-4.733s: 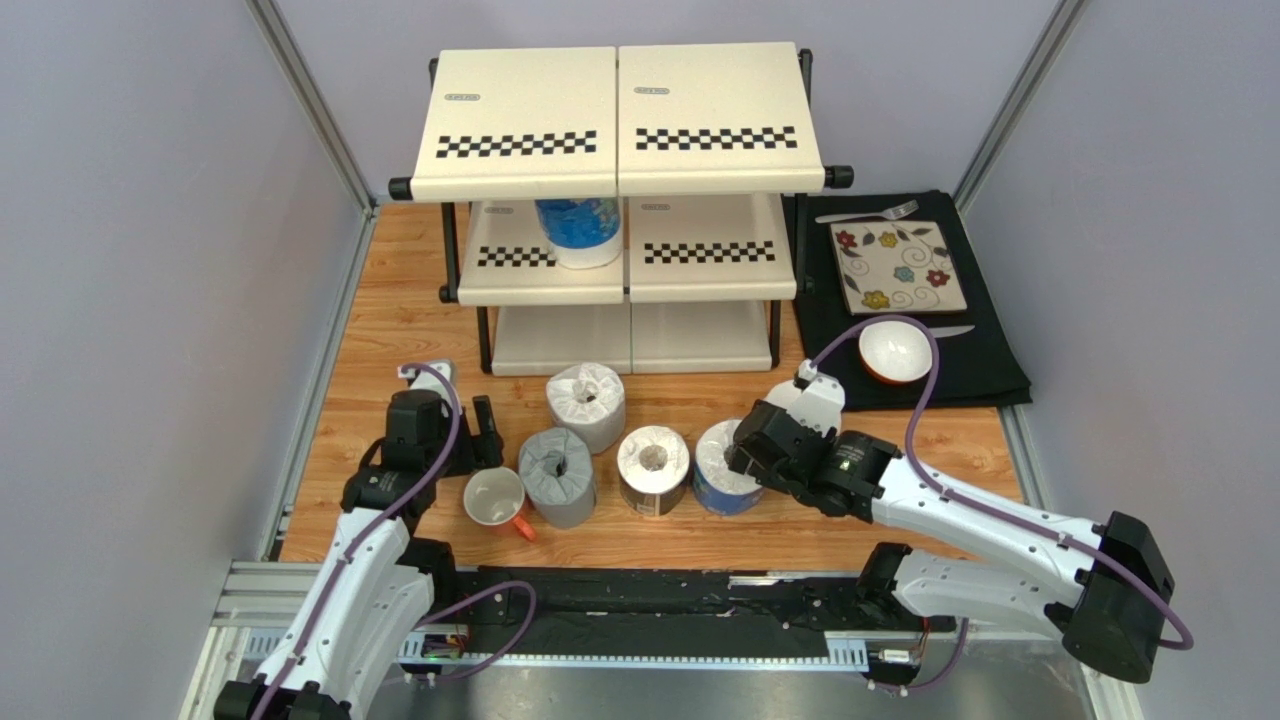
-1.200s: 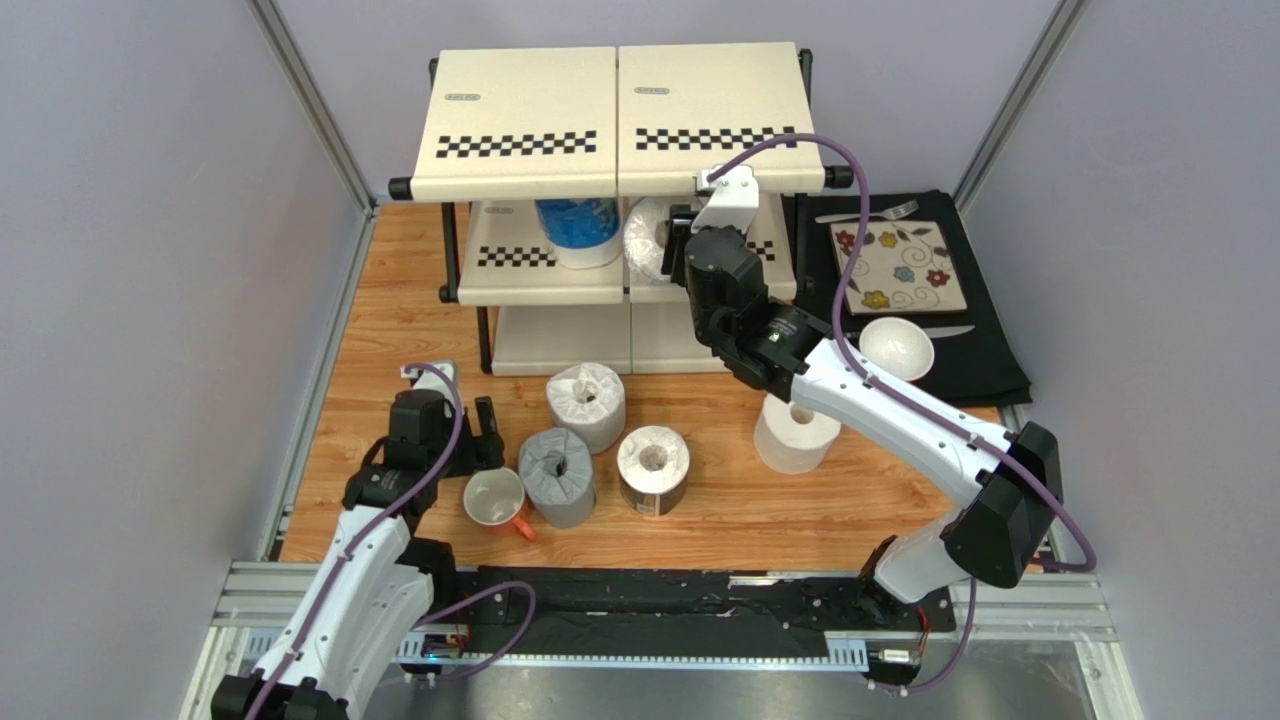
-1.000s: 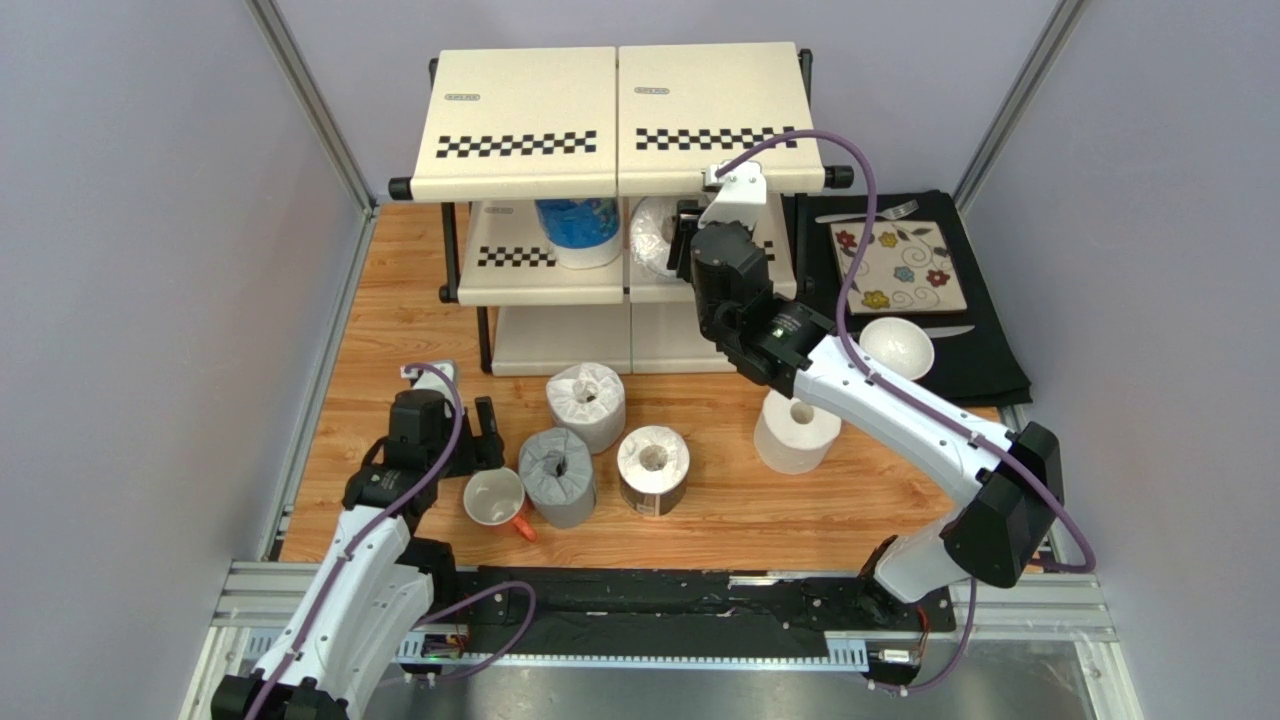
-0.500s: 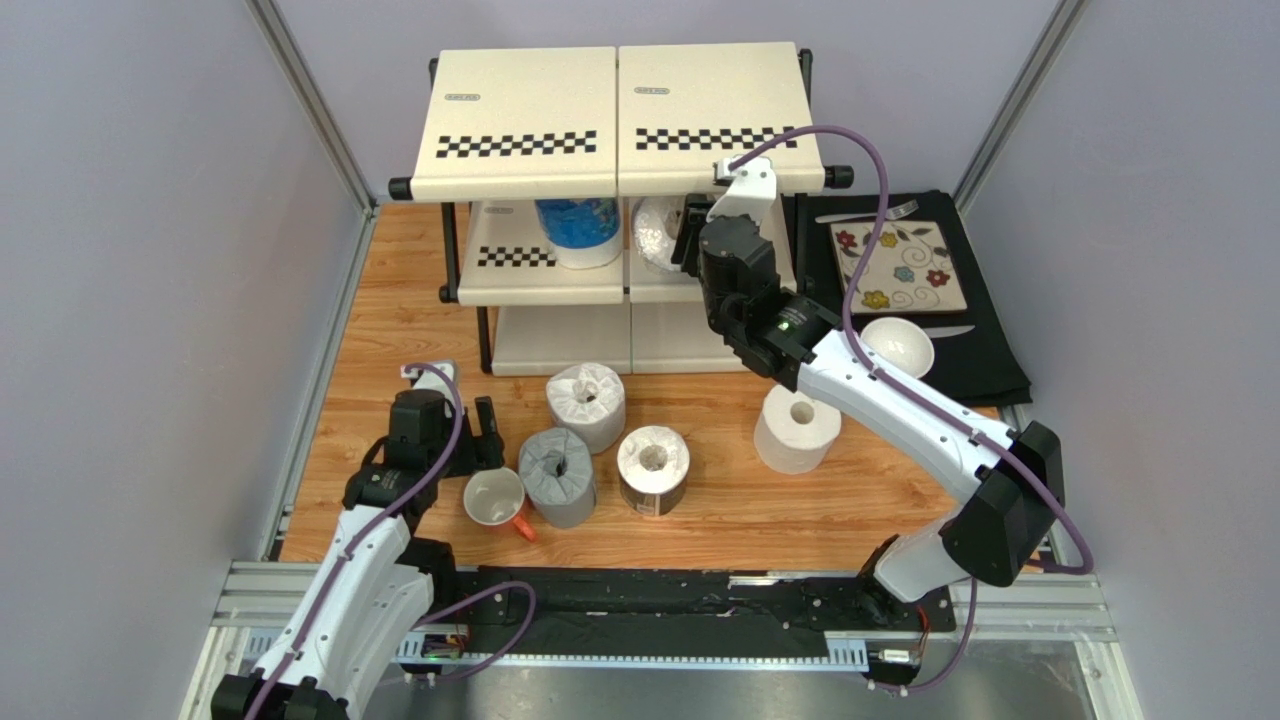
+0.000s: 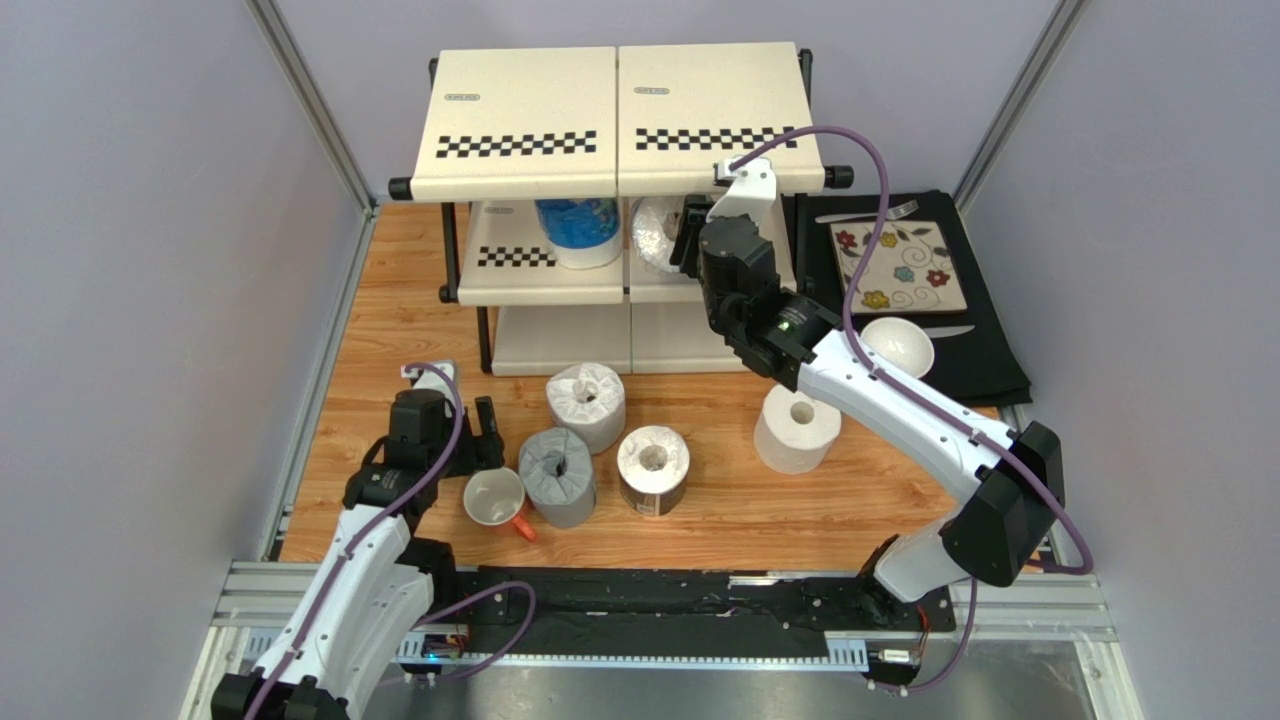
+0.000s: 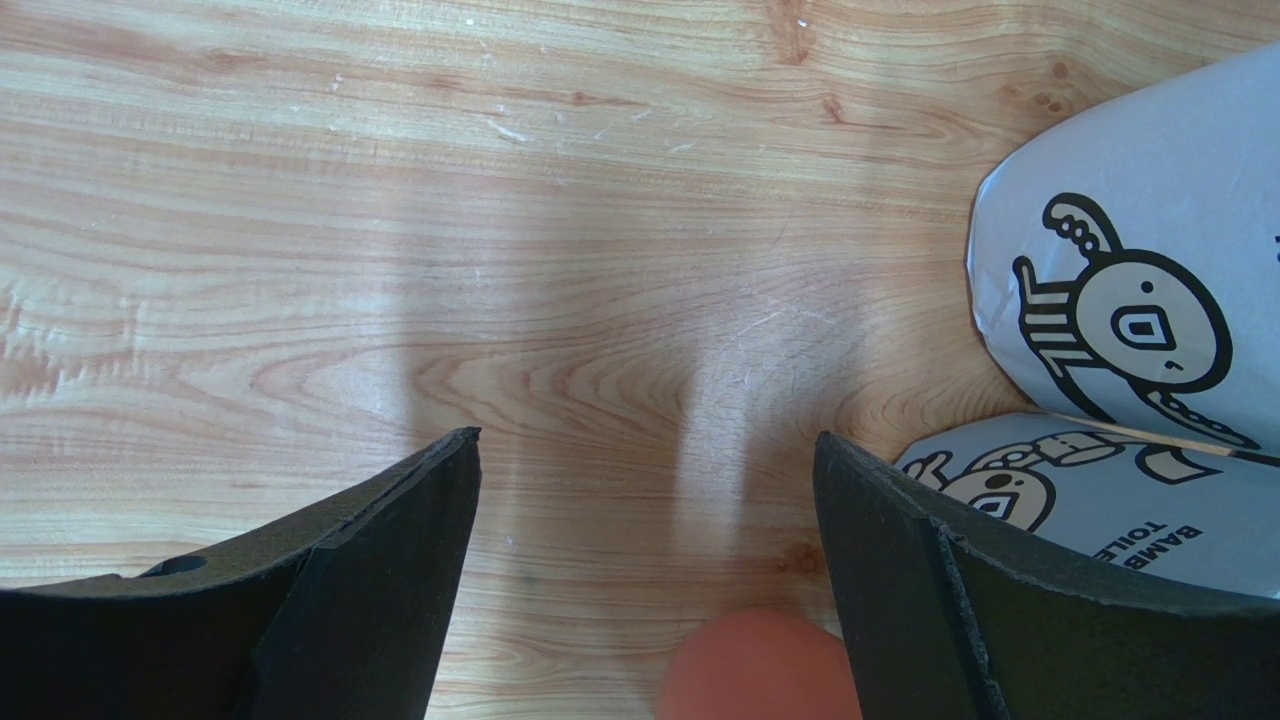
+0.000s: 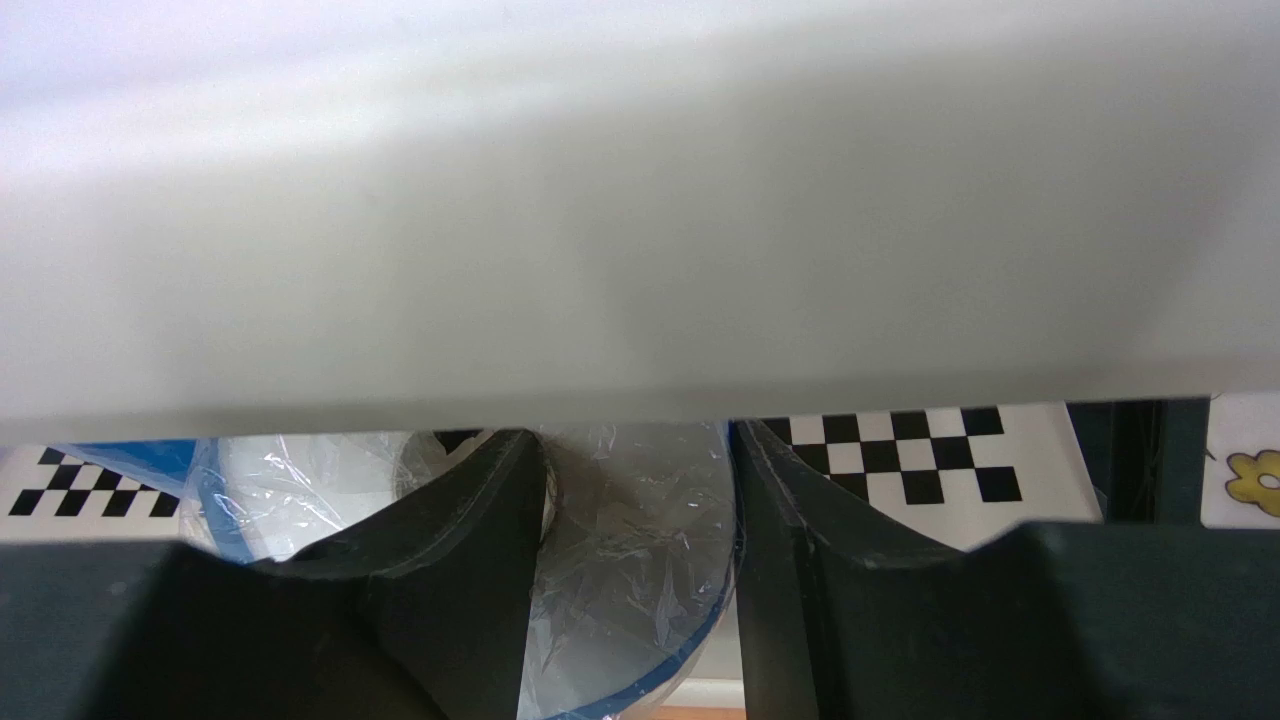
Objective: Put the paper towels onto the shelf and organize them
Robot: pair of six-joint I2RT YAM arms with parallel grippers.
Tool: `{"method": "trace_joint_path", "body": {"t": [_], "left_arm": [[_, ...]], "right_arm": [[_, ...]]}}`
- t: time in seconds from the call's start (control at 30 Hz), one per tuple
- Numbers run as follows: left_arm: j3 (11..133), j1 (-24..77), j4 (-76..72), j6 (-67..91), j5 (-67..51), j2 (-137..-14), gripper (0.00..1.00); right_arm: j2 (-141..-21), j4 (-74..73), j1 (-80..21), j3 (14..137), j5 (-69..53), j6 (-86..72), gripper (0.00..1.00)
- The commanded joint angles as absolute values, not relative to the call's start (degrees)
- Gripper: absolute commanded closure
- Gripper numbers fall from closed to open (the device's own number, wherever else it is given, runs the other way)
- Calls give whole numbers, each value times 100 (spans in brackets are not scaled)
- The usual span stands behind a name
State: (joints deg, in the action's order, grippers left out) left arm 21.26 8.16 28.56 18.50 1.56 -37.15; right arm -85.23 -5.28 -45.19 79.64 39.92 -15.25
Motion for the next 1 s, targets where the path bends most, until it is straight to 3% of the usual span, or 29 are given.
{"method": "trace_joint_path", "body": {"t": [0.0,0.3,0.97], "left_arm": [[2118,853,2874,1749,141,-3718,10],[2118,853,2874,1740,123,-3735,10],[2118,853,2865,1740,97,-3762,10]], "right_arm": [[-8376,-255,-4509,8130,3911,-1696,71],[-8490,-334,-4509,8165,3806,-1740,70],[-8534,-334,-4509,8200,3648,-1784,45]]}}
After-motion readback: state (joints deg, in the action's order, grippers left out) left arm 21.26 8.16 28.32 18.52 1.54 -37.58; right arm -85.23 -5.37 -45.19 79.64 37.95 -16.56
